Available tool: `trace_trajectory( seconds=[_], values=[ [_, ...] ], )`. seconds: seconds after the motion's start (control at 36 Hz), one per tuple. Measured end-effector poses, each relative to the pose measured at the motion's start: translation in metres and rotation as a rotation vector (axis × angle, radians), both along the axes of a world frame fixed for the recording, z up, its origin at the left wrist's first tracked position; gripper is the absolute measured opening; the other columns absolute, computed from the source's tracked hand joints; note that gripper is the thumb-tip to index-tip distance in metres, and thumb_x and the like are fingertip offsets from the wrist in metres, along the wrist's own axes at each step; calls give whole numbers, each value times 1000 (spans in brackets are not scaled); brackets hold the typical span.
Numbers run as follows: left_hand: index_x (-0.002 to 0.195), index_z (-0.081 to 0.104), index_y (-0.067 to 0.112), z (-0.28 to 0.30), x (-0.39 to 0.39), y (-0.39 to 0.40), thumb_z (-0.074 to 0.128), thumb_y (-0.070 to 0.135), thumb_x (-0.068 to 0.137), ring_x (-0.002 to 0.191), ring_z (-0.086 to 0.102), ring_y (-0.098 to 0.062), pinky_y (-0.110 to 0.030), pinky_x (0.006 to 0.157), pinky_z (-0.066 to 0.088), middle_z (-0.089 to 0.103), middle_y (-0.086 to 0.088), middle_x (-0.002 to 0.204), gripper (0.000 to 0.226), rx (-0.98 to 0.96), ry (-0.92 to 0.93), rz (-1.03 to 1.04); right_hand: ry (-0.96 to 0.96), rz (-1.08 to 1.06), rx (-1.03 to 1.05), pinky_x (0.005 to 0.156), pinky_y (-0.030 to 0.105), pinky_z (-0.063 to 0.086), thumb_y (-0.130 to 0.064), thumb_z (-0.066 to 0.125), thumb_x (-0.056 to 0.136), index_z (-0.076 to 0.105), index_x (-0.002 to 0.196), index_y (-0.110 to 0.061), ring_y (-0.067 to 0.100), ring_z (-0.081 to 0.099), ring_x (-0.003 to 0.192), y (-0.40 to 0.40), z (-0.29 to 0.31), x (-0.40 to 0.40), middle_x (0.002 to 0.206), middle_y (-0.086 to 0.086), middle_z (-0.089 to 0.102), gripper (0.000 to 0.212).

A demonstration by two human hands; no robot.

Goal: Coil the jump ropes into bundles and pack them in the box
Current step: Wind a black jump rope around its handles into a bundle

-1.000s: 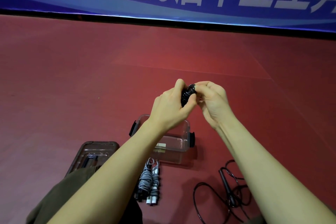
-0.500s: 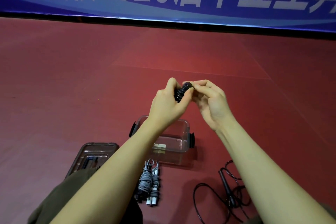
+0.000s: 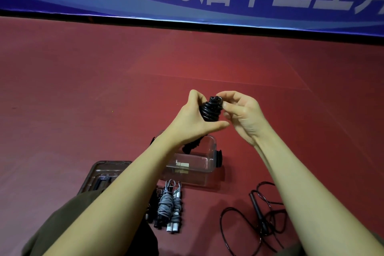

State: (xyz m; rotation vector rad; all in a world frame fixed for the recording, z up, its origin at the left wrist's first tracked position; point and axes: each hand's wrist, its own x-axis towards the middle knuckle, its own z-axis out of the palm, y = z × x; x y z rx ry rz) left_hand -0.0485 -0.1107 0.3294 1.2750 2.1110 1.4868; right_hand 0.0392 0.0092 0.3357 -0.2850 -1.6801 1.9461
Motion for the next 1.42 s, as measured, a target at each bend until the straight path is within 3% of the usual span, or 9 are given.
trace_trajectory(
  seconds=[0.22, 0.33, 0.44, 0.58, 0.78, 1.0, 1.11, 1.25, 1.42],
  values=[
    [114, 44, 25, -7, 10, 3, 65, 31, 82, 88, 62, -14, -30, 74, 48, 64, 6, 99, 40, 38, 130, 160, -51, -171, 171, 63, 15, 43, 7, 54, 89, 58, 88, -15, 7, 56, 75, -7, 1, -7, 84, 1, 62, 22],
    [100, 47, 16, -5, 14, 5, 62, 22, 80, 70, 53, -12, -24, 59, 39, 62, 4, 82, 26, 42, 75, 203, -110, -182, 400, 76, 25, 46, 6, 54, 89, 54, 89, -21, 12, 53, 79, -11, 0, -7, 88, -2, 59, 27],
    [92, 47, 15, -5, 11, 7, 68, 26, 75, 66, 54, -12, -25, 55, 40, 60, 6, 75, 29, -15, 111, 245, -122, -157, 461, 64, 11, 40, 10, 54, 85, 57, 94, -13, -4, 46, 59, -9, 2, -5, 81, -4, 56, 25],
    [89, 51, 12, -5, 13, 9, 65, 15, 74, 59, 51, -12, -15, 44, 34, 61, 2, 72, 21, 5, 33, 274, -77, -201, 432, 68, 9, 41, 12, 54, 82, 57, 90, -9, -1, 52, 70, -14, 3, -6, 80, -3, 57, 23],
    [90, 54, 12, -4, 14, 8, 68, 17, 74, 58, 49, -6, -12, 46, 35, 60, 6, 72, 22, 33, -13, 258, -124, -222, 608, 88, 29, 44, 4, 59, 82, 55, 91, -17, 10, 55, 85, -12, -1, -4, 84, -7, 58, 23],
    [113, 50, 30, -5, 12, 8, 60, 21, 82, 77, 56, -1, -7, 57, 38, 62, 13, 87, 34, 25, 7, 207, -136, -231, 700, 69, 33, 44, 5, 53, 79, 45, 89, -21, 12, 47, 72, -15, -3, -5, 77, -7, 49, 29],
    [103, 49, 26, -7, 8, 10, 60, 20, 80, 63, 52, -3, -18, 51, 37, 58, 12, 75, 27, -11, -11, 189, -180, -202, 791, 55, 14, 33, 5, 52, 80, 43, 91, -13, 2, 40, 58, -13, -4, -2, 74, -7, 45, 23],
    [101, 52, 29, -5, 1, 9, 64, 13, 73, 60, 55, -20, -34, 52, 49, 61, 5, 76, 34, -70, -22, 76, -189, -183, 857, 53, 13, 32, 9, 46, 78, 44, 90, -12, 2, 39, 57, -8, -3, 1, 73, -4, 44, 24],
    [105, 51, 33, -5, 2, 7, 64, 10, 71, 53, 51, -18, -29, 48, 47, 62, -1, 80, 43, -85, -57, 35, -165, -218, 805, 56, 13, 33, 10, 46, 78, 45, 91, -11, 0, 41, 60, -6, -8, 0, 73, -7, 44, 25]
  ],
)
